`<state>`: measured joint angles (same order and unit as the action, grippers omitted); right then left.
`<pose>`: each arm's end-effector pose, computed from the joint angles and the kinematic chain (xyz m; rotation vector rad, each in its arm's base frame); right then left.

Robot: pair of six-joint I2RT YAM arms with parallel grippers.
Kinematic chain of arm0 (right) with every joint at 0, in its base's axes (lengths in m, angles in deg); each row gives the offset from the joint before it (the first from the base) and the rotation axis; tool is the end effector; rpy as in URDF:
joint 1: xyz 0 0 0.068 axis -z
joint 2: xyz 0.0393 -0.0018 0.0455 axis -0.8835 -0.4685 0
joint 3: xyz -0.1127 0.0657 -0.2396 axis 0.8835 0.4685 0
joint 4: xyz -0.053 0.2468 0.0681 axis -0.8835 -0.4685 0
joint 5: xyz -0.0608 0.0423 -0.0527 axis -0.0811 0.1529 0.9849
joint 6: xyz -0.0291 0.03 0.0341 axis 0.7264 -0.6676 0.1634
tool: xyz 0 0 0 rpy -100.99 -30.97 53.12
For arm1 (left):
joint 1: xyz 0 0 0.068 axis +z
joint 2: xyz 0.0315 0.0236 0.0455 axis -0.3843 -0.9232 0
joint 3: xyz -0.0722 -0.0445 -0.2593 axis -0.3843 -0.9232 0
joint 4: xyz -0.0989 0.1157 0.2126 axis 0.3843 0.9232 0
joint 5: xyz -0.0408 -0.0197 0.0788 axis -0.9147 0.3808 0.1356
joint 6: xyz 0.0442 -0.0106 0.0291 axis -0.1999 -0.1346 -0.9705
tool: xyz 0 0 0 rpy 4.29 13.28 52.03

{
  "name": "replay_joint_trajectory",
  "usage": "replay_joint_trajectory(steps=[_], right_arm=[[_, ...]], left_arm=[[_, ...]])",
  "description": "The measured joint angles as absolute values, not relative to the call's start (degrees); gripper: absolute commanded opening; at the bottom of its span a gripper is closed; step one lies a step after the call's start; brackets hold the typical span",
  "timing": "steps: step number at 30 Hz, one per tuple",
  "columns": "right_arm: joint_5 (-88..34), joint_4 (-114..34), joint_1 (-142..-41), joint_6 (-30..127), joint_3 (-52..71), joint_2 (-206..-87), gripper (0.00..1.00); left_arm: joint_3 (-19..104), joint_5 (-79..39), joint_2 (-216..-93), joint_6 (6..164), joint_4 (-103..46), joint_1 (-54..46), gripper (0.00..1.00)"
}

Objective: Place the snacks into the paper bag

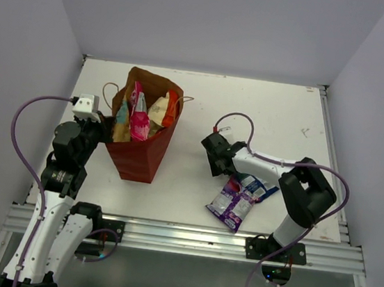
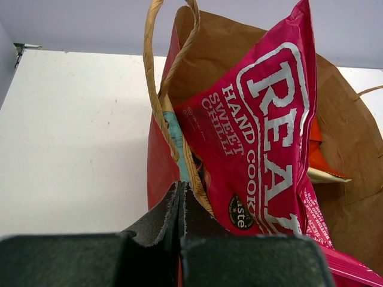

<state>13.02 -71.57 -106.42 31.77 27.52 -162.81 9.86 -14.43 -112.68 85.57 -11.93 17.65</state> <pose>0.2378 0.2060 0.1656 -0.3463 2.5255 -0.3845 0.1449 -0.0143 0.3279 -0.0732 1.7277 -0.2641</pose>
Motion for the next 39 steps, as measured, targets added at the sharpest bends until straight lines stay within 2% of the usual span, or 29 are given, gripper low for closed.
replay_joint_trajectory(steps=[7, 9, 10, 11, 12, 20, 24, 28, 32, 36, 39], right_arm=[[14.77, -71.5, -103.78, 29.7, 27.15, -163.71, 0.89], [15.47, -71.7, -103.27, 29.32, 26.45, -164.45, 0.76], [15.65, -71.63, -103.08, 29.17, 26.1, -165.0, 0.65], [15.78, -71.63, -102.84, 29.08, 25.8, -165.52, 0.24], [15.73, -71.55, -102.57, 29.17, 25.58, -166.07, 0.02], [15.65, -72.7, -101.55, 28.3, 25.54, -166.42, 0.0], [16.19, -77.43, -102.09, 28.45, 24.27, -158.75, 0.0], [17.72, -82.19, -102.95, 30.53, 14.48, -146.01, 0.0], [17.66, -81.08, -103.1, 33.74, 1.43, -138.79, 0.0], [15.3, -77.67, -103.1, 38.13, -10.03, -139.49, 0.0], [12.45, -76.62, -103.06, 41.24, -21.63, -146.18, 0.0]], left_arm=[[9.86, -14.43, -112.64, 85.55, -11.91, 17.61, 0.0], [9.86, -14.43, -112.6, 85.55, -11.91, 17.54, 0.0], [9.86, -14.43, -112.57, 85.55, -11.91, 17.52, 0.0], [9.84, -14.43, -112.53, 85.55, -11.91, 17.52, 0.0], [9.84, -14.43, -112.47, 85.55, -11.91, 17.52, 0.0], [9.77, -14.41, -112.42, 85.55, -11.91, 17.28, 0.0], [9.75, -14.41, -112.38, 85.55, -11.91, 17.26, 0.0], [9.73, -14.41, -112.36, 85.55, -11.93, 17.26, 0.0], [9.47, -14.43, -112.31, 85.55, -12.02, 17.26, 0.0], [9.47, -14.43, -112.31, 85.55, -12.04, 17.26, 0.0], [9.47, -14.43, -112.31, 85.55, -12.04, 17.26, 0.0]])
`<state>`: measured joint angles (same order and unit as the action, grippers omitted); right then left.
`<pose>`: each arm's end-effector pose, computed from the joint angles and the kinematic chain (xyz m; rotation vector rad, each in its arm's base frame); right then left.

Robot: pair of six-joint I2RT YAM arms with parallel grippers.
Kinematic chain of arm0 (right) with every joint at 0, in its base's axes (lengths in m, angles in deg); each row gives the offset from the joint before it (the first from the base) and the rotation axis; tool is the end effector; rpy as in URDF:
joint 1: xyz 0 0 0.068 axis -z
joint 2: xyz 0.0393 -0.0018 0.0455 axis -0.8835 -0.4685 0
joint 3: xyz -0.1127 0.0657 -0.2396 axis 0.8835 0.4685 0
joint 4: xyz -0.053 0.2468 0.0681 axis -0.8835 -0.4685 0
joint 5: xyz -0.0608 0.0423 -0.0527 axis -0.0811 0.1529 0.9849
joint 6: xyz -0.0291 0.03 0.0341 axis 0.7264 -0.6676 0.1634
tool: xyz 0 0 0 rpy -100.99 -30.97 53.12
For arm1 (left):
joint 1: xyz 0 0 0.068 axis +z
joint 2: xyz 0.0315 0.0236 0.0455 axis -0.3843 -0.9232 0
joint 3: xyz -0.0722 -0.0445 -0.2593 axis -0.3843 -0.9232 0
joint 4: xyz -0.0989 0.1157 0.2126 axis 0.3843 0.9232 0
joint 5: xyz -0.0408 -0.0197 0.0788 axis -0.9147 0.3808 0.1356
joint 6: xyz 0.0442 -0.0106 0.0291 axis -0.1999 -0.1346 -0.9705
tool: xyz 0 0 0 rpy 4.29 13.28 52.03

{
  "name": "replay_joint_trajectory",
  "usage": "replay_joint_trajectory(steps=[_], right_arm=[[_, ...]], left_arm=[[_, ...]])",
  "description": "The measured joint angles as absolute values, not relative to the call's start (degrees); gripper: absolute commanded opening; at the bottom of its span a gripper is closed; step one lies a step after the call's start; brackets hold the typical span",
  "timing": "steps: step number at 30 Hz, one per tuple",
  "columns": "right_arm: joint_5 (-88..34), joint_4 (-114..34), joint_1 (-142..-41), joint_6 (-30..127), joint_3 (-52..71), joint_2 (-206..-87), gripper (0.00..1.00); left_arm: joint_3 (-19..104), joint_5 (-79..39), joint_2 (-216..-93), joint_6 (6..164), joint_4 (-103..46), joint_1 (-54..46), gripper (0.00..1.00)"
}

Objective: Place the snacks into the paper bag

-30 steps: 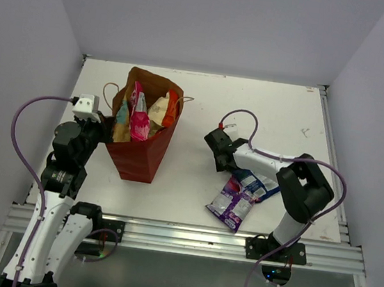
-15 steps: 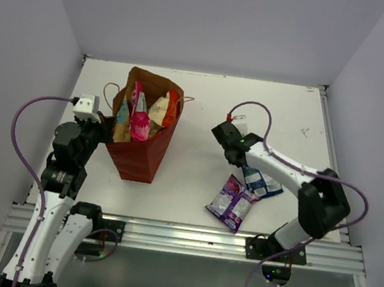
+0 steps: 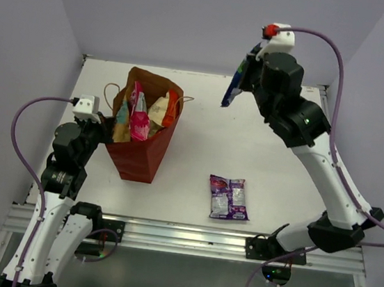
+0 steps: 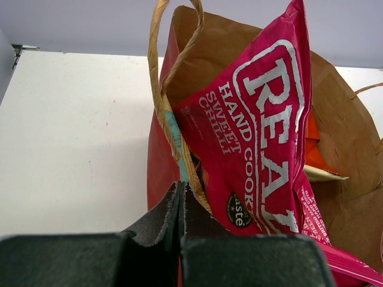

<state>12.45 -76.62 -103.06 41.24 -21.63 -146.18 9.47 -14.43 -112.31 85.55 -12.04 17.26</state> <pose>0.2197 0.1662 0.5154 -0.0117 1.7418 0.2169 0.1440 -0.0152 0.3265 -0.0669 1.7267 -0.2689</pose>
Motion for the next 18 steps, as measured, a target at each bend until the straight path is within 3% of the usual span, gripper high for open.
replay_joint_trajectory(steps=[8, 18], right_arm=[[5.18, -77.08, -103.08, 46.66, -58.92, -174.03, 0.0], [-5.38, -74.04, -103.69, 44.06, -48.3, -174.03, 0.0]], left_arm=[[9.44, -14.43, -112.33, 85.55, -12.06, 17.26, 0.0], [9.42, -14.43, -112.31, 85.55, -12.08, 17.26, 0.0]])
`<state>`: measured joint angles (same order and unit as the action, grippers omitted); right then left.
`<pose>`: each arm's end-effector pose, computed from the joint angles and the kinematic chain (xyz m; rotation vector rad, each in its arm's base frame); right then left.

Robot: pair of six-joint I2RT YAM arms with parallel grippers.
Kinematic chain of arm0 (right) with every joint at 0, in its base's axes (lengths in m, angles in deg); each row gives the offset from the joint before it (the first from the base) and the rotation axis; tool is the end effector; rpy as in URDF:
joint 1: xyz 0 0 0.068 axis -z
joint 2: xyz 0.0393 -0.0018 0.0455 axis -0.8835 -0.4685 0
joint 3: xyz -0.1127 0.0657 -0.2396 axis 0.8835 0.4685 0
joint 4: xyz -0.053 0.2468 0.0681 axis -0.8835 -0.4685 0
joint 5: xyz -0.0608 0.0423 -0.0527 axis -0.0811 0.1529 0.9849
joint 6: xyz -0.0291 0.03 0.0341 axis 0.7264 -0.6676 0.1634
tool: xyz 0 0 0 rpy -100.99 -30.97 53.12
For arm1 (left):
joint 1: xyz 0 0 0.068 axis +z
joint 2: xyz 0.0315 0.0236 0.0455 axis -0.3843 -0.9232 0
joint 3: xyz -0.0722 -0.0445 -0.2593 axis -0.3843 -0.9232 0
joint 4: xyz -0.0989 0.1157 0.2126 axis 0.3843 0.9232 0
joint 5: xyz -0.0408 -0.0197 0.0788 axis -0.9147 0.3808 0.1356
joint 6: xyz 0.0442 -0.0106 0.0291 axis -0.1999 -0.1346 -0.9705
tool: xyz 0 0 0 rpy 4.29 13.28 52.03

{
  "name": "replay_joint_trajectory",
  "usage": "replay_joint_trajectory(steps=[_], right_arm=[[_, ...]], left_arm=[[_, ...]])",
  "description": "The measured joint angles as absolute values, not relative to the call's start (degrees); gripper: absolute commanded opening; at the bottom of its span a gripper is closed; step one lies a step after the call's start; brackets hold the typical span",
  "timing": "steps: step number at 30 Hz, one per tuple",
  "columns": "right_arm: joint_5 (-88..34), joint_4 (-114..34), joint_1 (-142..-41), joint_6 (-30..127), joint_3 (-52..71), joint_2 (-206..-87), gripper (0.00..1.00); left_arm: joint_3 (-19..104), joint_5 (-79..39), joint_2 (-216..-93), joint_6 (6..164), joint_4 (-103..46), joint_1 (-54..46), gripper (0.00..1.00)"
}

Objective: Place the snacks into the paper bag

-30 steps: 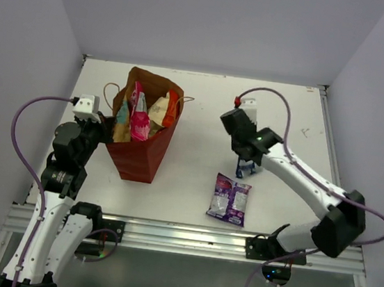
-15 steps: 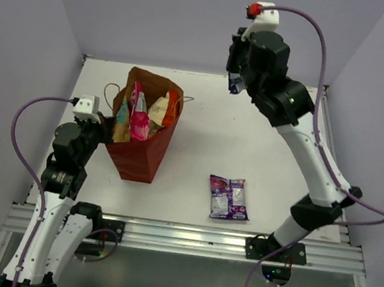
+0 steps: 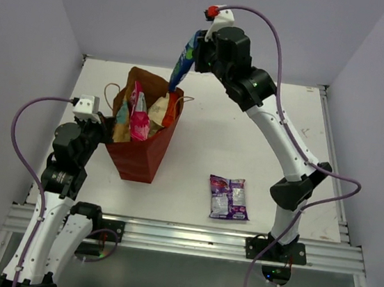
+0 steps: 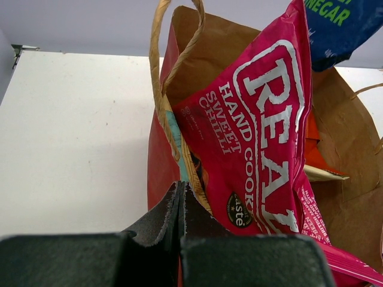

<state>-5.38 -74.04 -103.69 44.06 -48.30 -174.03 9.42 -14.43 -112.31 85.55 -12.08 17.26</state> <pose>0.3116 0.2656 0.5022 -0.2871 1.7362 0.4656 0.1440 -0.0152 0.3263 -0.0669 1.7268 -0.2689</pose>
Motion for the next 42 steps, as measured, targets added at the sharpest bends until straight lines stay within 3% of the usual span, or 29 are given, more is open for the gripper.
replay_joint_trajectory(steps=[19, 30, 37, 39, 41, 42], right_arm=[[-10.3, -73.08, -114.22, 45.93, -54.53, -176.54, 0.0], [-9.77, -71.31, -115.86, 46.37, -41.22, -174.62, 0.0], [-10.41, -70.39, -115.8, 46.22, -39.86, -176.52, 0.0], [-10.84, -70.02, -115.95, 46.07, -37.92, -176.52, 0.12], [-11.26, -69.91, -116.23, 45.93, -35.73, -176.52, 0.39], [-11.3, -70.06, -116.41, 45.85, -34.55, -176.52, 0.45]], left_arm=[[9.38, -14.43, -112.31, 85.52, -12.15, 17.26, 0.0], [9.38, -14.45, -112.25, 85.55, -12.13, 17.26, 0.0], [9.36, -14.43, -112.05, 85.52, -12.13, 17.22, 0.0], [9.36, -14.45, -112.03, 85.52, -12.15, 17.19, 0.0], [9.36, -14.45, -112.03, 85.52, -12.15, 17.19, 0.0], [9.36, -14.43, -112.03, 85.52, -12.15, 17.19, 0.0]])
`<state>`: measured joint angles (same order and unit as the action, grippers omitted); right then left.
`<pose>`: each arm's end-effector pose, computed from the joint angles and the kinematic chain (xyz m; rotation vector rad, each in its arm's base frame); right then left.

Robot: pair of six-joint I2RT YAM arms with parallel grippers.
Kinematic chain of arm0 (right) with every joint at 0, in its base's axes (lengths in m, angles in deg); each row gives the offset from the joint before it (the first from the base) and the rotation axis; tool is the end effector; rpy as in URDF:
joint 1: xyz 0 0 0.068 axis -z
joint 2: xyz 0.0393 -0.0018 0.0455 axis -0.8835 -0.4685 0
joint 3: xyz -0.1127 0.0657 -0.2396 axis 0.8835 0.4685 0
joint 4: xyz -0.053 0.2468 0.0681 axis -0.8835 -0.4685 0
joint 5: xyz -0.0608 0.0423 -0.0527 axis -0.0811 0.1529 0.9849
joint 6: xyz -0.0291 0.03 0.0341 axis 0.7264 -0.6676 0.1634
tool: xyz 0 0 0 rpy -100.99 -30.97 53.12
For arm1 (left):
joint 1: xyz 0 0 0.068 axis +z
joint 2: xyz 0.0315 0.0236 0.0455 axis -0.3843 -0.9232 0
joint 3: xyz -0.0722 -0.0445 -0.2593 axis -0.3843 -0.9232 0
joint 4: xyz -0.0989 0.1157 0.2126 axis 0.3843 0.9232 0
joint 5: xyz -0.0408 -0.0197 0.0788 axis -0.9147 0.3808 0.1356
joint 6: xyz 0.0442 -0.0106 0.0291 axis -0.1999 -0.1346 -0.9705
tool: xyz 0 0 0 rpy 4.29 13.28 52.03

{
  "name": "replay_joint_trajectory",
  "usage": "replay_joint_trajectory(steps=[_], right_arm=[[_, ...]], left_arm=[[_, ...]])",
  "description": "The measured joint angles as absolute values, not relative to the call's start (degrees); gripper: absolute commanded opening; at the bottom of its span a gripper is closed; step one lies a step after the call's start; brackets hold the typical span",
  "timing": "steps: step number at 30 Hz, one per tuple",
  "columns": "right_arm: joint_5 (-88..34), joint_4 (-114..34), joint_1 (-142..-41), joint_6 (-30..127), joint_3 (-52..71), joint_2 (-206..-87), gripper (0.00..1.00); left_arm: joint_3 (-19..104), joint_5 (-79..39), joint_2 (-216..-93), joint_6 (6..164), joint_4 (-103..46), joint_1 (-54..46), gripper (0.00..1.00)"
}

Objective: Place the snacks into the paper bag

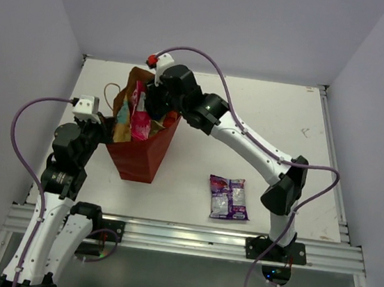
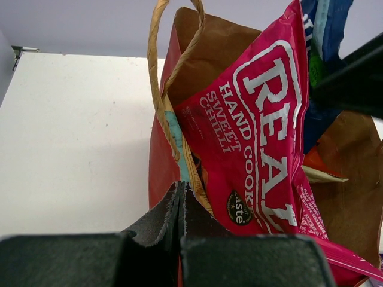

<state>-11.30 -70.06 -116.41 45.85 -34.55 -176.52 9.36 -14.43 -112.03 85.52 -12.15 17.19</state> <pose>0.2666 0.3633 0.4143 -0.6777 1.8817 0.5935 0.1431 -0.0153 0.3267 -0.0650 1.7219 -0.2698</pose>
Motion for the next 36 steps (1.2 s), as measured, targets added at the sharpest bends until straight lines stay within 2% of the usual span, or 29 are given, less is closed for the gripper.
replay_joint_trajectory(steps=[1, 2, 4, 5, 9, 12, 17, 20, 24, 29, 36], right_arm=[[-11.3, -70.34, -116.63, 46.07, -33.96, -176.52, 0.53], [-11.26, -70.45, -116.85, 46.33, -33.39, -176.43, 0.76], [-11.02, -71.02, -117.17, 46.92, -32.89, -175.67, 0.84], [-10.82, -71.63, -117.33, 47.49, -32.82, -174.84, 0.99], [-8.22, -73.82, -117.94, 49.06, -32.71, -167.54, 0.99], [-5.56, -73.91, -118.05, 49.3, -29.7, -156.54, 0.99], [-0.4, -74.15, -118.07, 47.01, -18.18, -137.53, 0.99], [2.99, -74.15, -118.03, 43.73, -6.35, -129.68, 0.99], [5.79, -75.41, -118.03, 38.31, 9.51, -131.58, 0.99], [6.68, -79.41, -118.4, 30.31, 25.23, -143.01, 0.99], [7.06, -80.88, -119.21, 21.65, 31.96, -143.38, 0.99]], left_arm=[[9.36, -14.43, -112.03, 85.55, -12.15, 17.19, 0.0], [9.36, -14.45, -112.01, 85.52, -12.15, 17.19, 0.0], [9.36, -14.45, -111.98, 85.52, -12.15, 17.17, 0.0], [9.36, -14.43, -111.96, 85.52, -12.15, 17.15, 0.0], [9.36, -14.43, -111.9, 85.52, -12.11, 17.15, 0.0], [9.36, -14.43, -111.9, 85.52, -12.11, 17.11, 0.0], [9.36, -14.43, -111.9, 85.52, -12.08, 16.82, 0.0], [9.36, -14.43, -111.9, 85.52, -12.08, 16.82, 0.0], [9.18, -14.45, -111.9, 85.52, -12.15, 16.82, 0.0], [9.16, -14.45, -111.92, 85.52, -12.13, 16.78, 0.0], [9.16, -14.45, -111.92, 85.52, -12.15, 16.78, 0.0]])
